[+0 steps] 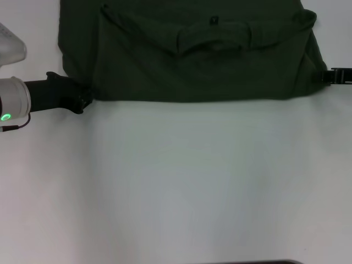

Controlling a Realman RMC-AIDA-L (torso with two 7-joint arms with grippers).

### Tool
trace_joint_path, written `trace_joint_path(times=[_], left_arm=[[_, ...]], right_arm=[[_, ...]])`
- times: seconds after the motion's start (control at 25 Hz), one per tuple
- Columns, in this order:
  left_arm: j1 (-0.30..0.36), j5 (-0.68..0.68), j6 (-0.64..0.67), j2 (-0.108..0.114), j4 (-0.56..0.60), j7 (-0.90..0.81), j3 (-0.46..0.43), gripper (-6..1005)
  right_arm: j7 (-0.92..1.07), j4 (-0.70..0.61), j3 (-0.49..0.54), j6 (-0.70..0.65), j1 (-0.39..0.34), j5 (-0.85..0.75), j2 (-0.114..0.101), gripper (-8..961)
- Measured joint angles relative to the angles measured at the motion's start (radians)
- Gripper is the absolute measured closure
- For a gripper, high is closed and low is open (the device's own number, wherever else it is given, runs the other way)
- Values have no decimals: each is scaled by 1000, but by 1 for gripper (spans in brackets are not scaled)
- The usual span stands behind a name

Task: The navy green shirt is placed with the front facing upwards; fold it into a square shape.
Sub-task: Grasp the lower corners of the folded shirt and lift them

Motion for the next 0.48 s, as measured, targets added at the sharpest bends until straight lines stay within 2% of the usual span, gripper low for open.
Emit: trace_joint_path(times=[0.2,0.4,0.48], left_arm=[[-1,15,-25,-1,-2,-12,1,810],[-2,23,-30,-4,-2,-14,2,965],[-2,24,-26,-3,-2,-14,2,964]], right_arm=[[0,0,0,0,0,7,0,929],[0,0,0,0,0,8,-1,929],[0,0,0,0,0,9,-1,929]])
